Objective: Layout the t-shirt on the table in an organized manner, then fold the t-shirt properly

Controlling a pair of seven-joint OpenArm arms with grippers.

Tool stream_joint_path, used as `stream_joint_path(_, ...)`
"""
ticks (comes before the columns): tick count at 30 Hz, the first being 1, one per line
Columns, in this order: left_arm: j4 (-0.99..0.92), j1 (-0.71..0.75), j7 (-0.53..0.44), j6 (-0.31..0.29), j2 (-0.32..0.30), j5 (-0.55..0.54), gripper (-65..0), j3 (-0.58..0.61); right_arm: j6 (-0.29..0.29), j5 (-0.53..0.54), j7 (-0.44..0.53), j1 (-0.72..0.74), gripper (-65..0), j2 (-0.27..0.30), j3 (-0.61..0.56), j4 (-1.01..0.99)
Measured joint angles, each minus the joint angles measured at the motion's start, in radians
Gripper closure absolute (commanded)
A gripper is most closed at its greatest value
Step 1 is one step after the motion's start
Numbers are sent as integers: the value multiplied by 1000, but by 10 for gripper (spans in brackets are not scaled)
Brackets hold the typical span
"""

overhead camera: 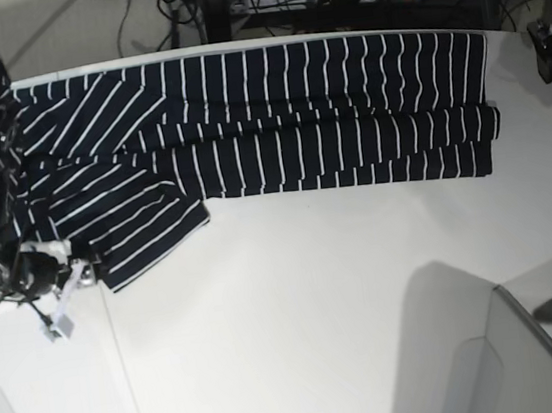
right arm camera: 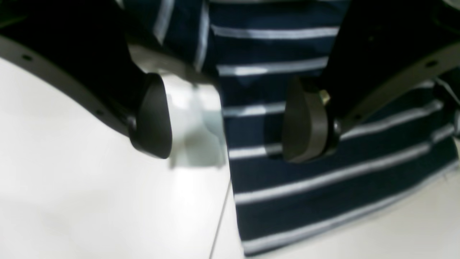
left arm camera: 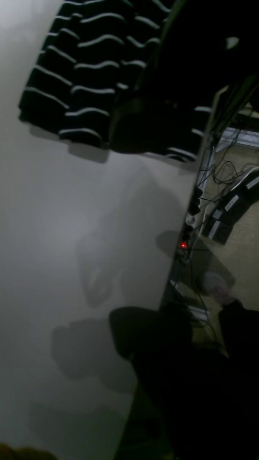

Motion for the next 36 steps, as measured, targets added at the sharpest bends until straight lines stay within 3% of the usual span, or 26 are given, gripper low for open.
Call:
stream_joint_path(3, -14, -3, -1, -1, 5, 0, -650, -21, 2, 9, 53, 14, -449, 5, 0, -82)
stream_joint_path(7, -43, -6, 3, -1, 18, 5, -650, -28, 1, 14, 55, 14, -435, 2, 0, -86)
stream_joint_path(9, -43, -6, 3, -1, 21, 7, -650, -28, 0, 14, 66, 6, -342, -1, 0, -84)
stream_joint_path(12, -43, -9, 0, -1, 17, 6, -650, -27, 0, 14, 51, 1, -63, -8, 0, -84)
stream_joint_path(13, -43, -9, 0, -1, 17, 7, -650, -27, 0, 14, 51, -1, 0, -10, 1, -84)
stream_joint_path(15, -43, -9, 0, -1, 18, 7, -650, -27, 0, 18, 50, -4, -23, -14, 6, -84)
stream_joint_path(17, -43, -9, 0, -1, 18, 7, -650, -26, 1, 16, 39, -6, -2, -16, 6, -66)
stream_joint_path(20, -43, -8, 0, -1, 15, 7, -650, 9, 0, 10, -54, -36, -3, -25, 7, 32)
stream_joint_path(28, -42, -9, 0, 0, 15, 7, -650, 74, -2, 80, -376, -302, -2, -86, 3, 655)
stream_joint_path(36, -42, -58, -7, 0, 16, 4, -650, 105, 6, 105, -563, -544, -2, -163, 1, 1159)
